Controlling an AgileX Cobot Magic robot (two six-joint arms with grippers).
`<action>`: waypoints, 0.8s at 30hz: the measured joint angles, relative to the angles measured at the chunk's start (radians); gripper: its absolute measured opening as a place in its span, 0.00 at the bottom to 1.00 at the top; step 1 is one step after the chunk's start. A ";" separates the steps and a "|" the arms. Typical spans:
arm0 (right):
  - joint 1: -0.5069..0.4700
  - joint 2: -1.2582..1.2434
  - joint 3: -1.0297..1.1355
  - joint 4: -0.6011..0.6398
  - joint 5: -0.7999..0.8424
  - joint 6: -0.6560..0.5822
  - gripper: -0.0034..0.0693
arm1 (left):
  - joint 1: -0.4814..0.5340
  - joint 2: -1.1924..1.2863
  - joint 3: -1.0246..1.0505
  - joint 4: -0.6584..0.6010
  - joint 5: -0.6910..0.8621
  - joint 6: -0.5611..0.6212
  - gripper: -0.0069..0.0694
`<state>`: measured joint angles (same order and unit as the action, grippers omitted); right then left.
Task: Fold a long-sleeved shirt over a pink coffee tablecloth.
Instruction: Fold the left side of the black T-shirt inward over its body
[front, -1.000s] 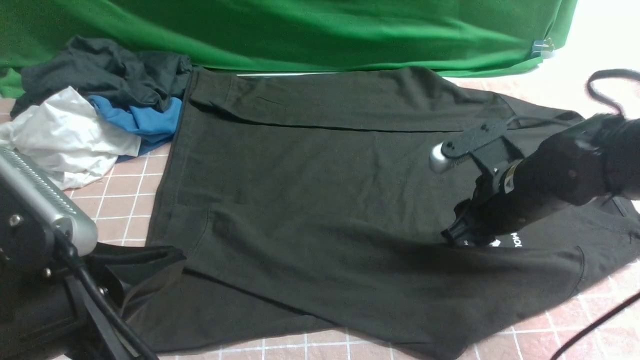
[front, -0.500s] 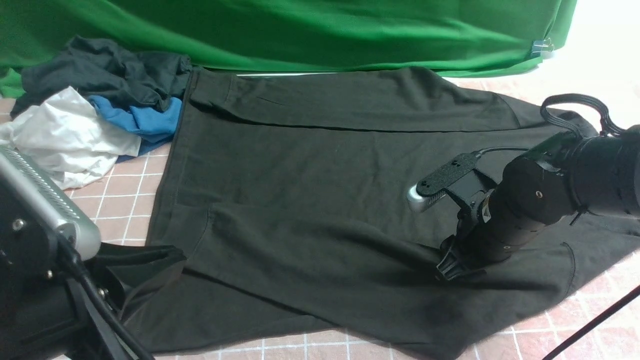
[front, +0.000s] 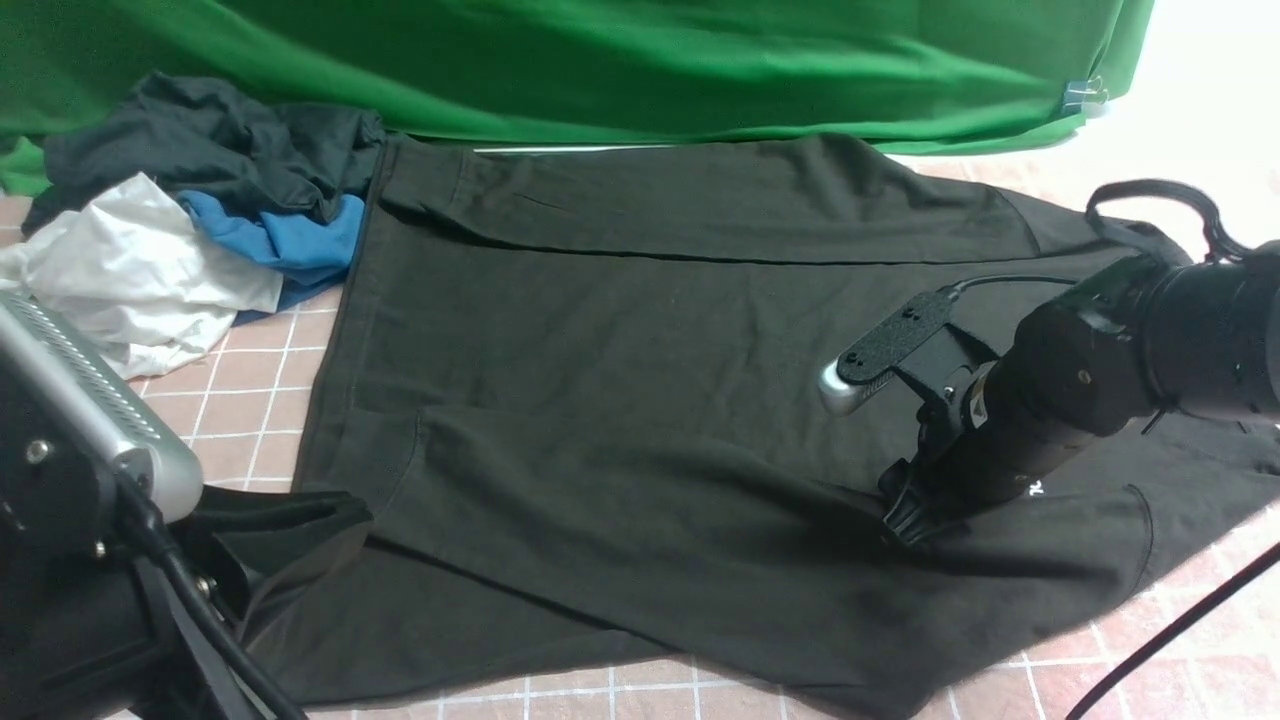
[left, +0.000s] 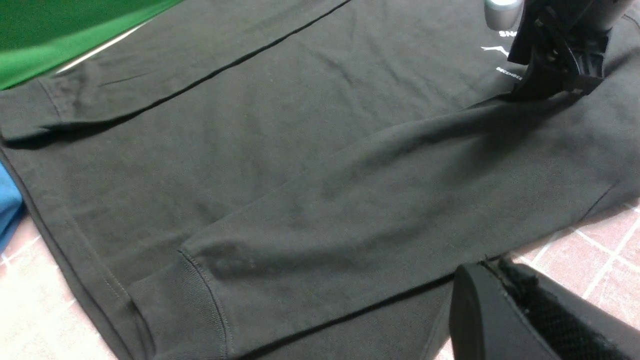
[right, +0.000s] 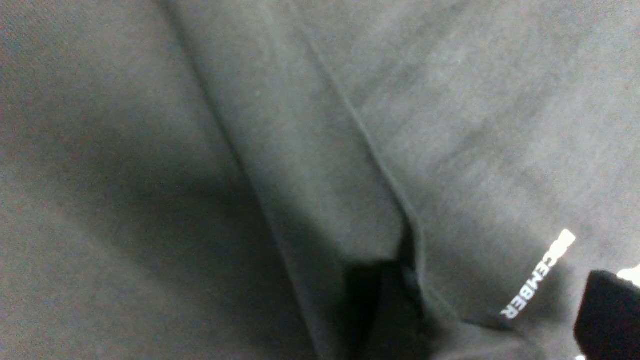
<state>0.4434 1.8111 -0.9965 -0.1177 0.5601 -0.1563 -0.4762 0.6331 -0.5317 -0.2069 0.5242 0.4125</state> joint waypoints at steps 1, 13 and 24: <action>-0.001 0.001 -0.001 0.005 0.000 -0.008 0.66 | 0.000 0.000 0.000 0.000 0.000 0.000 0.11; -0.003 0.002 -0.002 0.067 0.007 -0.153 0.32 | 0.000 0.000 0.000 0.000 0.001 0.000 0.11; -0.014 0.013 -0.039 0.058 0.061 -0.168 0.59 | 0.000 0.000 0.000 -0.001 0.013 0.000 0.11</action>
<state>0.4299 1.8240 -1.0355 -0.0594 0.6211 -0.3238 -0.4762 0.6331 -0.5317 -0.2080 0.5367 0.4125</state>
